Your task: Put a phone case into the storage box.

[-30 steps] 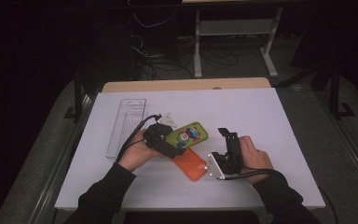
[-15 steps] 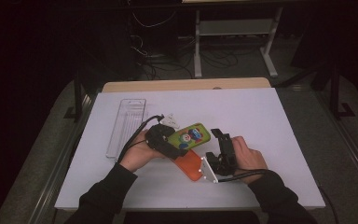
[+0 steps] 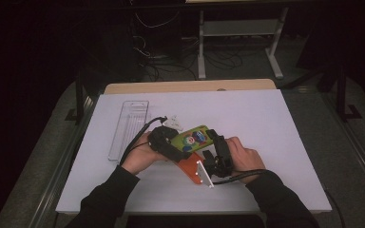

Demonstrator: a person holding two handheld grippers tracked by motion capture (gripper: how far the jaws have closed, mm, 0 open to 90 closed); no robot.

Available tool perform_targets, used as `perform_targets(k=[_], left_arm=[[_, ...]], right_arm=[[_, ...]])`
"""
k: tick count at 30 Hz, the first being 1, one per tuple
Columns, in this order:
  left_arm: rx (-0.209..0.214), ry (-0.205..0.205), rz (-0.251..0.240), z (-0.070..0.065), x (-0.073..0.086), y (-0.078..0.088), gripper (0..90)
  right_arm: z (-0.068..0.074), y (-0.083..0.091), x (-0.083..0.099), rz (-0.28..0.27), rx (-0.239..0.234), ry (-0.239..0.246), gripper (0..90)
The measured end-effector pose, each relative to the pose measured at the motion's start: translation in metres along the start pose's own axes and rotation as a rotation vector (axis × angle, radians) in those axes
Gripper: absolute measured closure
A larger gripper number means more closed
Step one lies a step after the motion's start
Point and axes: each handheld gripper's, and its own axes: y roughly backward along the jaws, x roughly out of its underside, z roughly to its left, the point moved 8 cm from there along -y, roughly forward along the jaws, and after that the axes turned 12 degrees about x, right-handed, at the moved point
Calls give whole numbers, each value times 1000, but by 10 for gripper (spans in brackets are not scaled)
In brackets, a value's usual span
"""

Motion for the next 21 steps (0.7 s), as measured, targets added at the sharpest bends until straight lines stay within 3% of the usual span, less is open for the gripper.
perform_targets(k=[8, 11, 12, 21], left_arm=[[-2, 17, -7, 0, 0, 0, 158], [-7, -14, 32, 1, 2, 2, 158], [-6, -11, 28, 1, 2, 2, 158], [-2, -24, 36, -1, 2, -2, 158]], right_arm=[[3, -3, -6, 0, 25, 39, 196], [4, -2, -6, 1, 23, 54, 244], [4, -2, -6, -5, 21, 71, 271], [5, 1, -12, -39, 52, 80, 476]])
